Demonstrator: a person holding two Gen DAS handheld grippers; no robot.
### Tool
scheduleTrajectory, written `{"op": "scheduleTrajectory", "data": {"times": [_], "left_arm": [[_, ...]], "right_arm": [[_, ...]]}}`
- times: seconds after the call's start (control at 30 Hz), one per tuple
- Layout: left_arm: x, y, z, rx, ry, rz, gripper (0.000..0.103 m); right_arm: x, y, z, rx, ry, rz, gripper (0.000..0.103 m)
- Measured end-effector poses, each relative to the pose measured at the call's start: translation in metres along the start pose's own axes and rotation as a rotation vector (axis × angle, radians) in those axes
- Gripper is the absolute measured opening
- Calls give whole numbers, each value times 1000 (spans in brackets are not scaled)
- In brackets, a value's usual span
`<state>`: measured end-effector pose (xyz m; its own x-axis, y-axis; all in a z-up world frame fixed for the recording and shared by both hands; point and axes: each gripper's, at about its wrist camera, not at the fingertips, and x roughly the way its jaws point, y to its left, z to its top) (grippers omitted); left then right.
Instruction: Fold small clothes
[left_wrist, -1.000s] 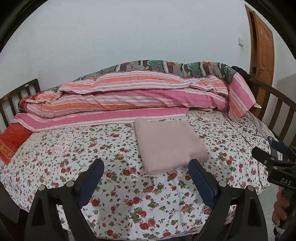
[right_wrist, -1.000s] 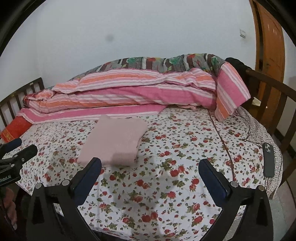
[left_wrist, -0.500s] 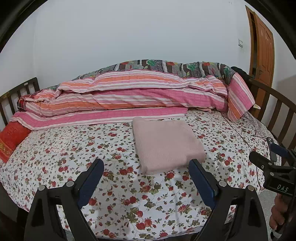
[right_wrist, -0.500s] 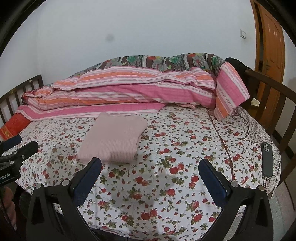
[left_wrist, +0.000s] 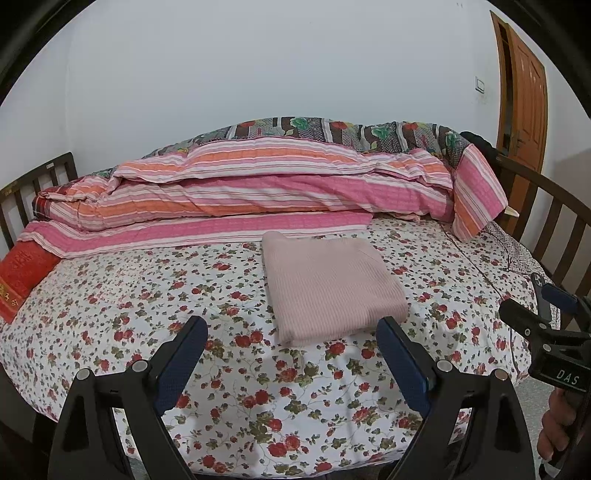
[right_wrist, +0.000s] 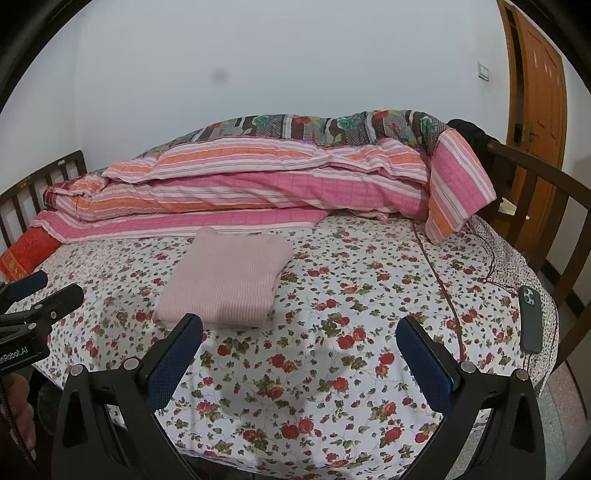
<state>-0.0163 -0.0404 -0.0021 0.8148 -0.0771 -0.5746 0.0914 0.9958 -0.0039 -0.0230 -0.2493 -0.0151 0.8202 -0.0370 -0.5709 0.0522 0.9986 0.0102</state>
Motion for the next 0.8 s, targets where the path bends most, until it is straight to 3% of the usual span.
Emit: {"op": "scheduleTrajectory", "data": {"times": [0.8], "left_arm": [[0, 0, 0, 1, 0, 3, 93]], "right_arm": [[-2, -1, 2, 6, 1, -5, 102]]}}
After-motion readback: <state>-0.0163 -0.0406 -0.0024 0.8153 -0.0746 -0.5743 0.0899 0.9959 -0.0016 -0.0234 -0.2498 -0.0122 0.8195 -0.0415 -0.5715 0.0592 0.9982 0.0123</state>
